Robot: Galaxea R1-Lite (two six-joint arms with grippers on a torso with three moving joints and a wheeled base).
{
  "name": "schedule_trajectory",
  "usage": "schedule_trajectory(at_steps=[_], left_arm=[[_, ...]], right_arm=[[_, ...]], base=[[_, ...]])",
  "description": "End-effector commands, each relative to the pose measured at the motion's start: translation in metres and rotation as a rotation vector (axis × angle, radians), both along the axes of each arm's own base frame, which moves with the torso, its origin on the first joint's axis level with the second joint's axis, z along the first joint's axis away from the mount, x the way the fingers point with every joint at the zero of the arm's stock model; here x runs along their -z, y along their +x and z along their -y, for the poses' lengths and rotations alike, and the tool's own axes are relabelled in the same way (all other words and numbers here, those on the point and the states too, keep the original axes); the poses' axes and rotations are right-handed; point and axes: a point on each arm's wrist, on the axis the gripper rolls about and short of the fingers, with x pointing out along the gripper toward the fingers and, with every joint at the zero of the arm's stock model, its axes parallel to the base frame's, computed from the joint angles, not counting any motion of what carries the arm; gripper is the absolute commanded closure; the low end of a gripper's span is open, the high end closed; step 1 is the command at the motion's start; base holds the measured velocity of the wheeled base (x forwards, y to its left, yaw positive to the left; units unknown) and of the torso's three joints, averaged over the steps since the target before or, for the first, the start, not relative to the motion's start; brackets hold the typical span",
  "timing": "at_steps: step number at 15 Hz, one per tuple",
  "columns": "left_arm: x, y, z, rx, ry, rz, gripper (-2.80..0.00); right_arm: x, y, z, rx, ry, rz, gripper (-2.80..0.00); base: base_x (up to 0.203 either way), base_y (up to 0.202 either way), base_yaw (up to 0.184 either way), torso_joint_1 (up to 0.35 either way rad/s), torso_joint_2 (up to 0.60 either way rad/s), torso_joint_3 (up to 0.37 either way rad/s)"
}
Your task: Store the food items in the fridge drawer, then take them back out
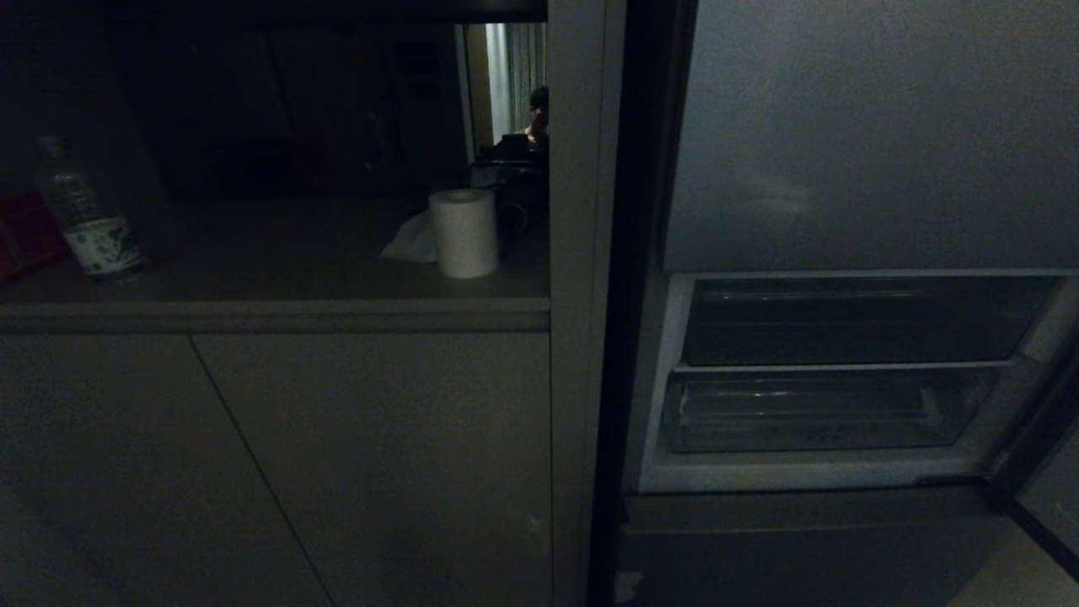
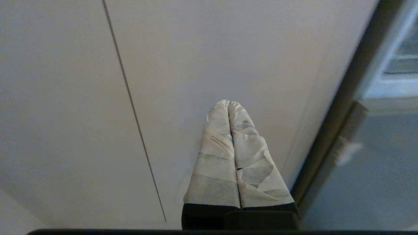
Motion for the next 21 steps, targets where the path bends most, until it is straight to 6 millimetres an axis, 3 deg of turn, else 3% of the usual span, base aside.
schedule_trajectory(at_steps=[1,16,21], left_arm=[[-0.0001,0.0001,0.0,0.0,0.0,-0.001,0.0],[0.0,0.0001,0.0,0.0,0.0,0.0,0.0],[0.0,0.0,0.0,0.0,0.0,0.0,0.0]], right_arm=[[0.0003,-0.0001,0.0,-0.001,0.008,0.0,0.0],[0.0003,-0.0001,0.0,0.0,0.011,0.0,0.0],[-0.0001,-0.0003,0.0,-0.001,0.008,0.001,0.0]], base=[[-0.189,0.0,0.001,-0.007,0.0,0.007],[-0.194,0.0,0.001,0.001,0.0,0.003],[-0.018,0.0,-0.001,-0.001,0.0,0.0]])
